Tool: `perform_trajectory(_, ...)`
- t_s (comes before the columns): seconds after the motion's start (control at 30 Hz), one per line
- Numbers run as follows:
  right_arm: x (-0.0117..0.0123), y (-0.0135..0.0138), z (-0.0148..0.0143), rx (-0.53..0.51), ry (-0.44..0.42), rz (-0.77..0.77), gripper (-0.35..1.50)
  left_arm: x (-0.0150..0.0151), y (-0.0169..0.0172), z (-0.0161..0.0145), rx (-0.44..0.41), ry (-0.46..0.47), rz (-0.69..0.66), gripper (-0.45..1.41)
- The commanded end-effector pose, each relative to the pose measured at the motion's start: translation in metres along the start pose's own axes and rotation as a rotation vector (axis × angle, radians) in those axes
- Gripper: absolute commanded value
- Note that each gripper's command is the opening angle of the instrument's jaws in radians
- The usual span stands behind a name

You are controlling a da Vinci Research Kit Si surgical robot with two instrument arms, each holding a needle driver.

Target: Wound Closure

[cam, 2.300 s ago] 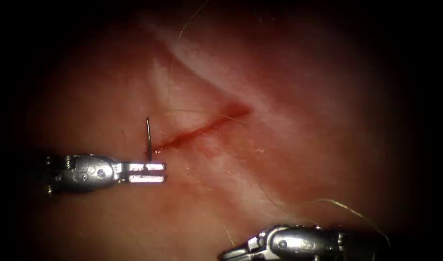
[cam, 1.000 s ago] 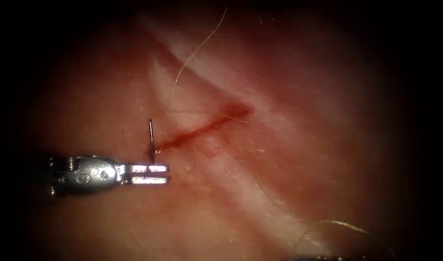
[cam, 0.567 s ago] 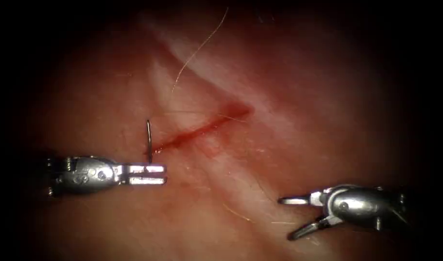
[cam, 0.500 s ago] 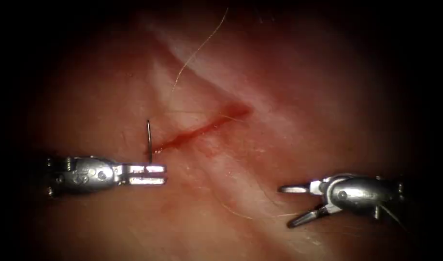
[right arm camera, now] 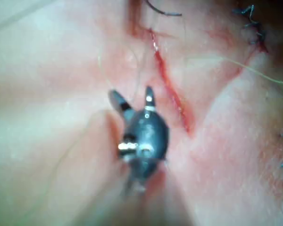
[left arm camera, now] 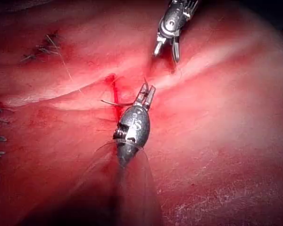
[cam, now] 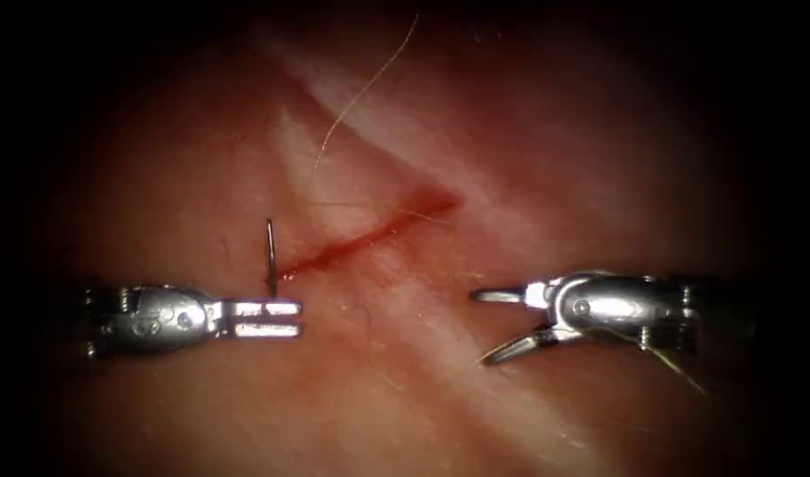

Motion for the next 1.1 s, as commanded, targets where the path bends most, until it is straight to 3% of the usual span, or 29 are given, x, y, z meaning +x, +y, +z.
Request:
perform_trajectory(0.03, -0.0004, 0.0002, 0.0001, 0.020, 0.005, 0.000, 1.21, -0.0005, 0.0000, 0.0007, -0.001, 0.001, 0.000, -0.45)
perform_trajectory(0.07, -0.0004, -0.0003, -0.0013, 0.120, 0.041, 0.039, 1.21, -0.0005, 0.0000, 0.0007, -0.001, 0.001, 0.000, -0.45)
perform_trajectory(0.1, -0.0004, -0.0003, -0.0013, 0.120, 0.041, 0.039, 1.21, -0.0005, 0.0000, 0.0007, -0.001, 0.001, 0.000, -0.45)
perform_trajectory(0.2, -0.0002, -0.0012, -0.0058, 0.286, 0.031, 0.064, 1.20, -0.0005, 0.0000, 0.0006, -0.002, 0.001, 0.000, -0.45)
perform_trajectory(0.4, 0.0005, -0.0005, -0.0106, 0.285, 0.010, 0.060, 1.20, -0.0005, 0.0000, 0.0007, -0.001, 0.001, 0.000, -0.45)
perform_trajectory(0.5, 0.0007, 0.0011, -0.0138, 0.246, -0.059, 0.074, 1.20, -0.0005, 0.0000, 0.0008, -0.001, 0.001, 0.000, -0.45)
perform_trajectory(0.67, 0.0006, 0.0023, -0.0157, 0.251, -0.089, 0.064, 1.20, -0.0005, 0.0000, 0.0007, -0.001, 0.001, 0.000, -0.45)
perform_trajectory(0.87, 0.0006, 0.0053, -0.0134, 0.140, -0.114, 0.022, 1.18, -0.0006, -0.0001, 0.0008, 0.000, 0.001, 0.000, -0.45)
perform_trajectory(0.93, 0.0006, 0.0069, -0.0101, 0.043, -0.052, 0.048, 1.18, -0.0006, 0.0000, 0.0009, 0.001, 0.000, 0.001, -0.45)
perform_trajectory(1.03, 0.0006, 0.0076, -0.0078, 0.014, -0.018, 0.054, 1.16, -0.0006, 0.0000, 0.0009, 0.001, 0.000, 0.001, -0.45)
perform_trajectory(1.1, 0.0004, 0.0080, -0.0037, -0.003, 0.046, 0.049, 1.08, -0.0006, 0.0000, 0.0008, 0.001, 0.000, 0.001, -0.45)
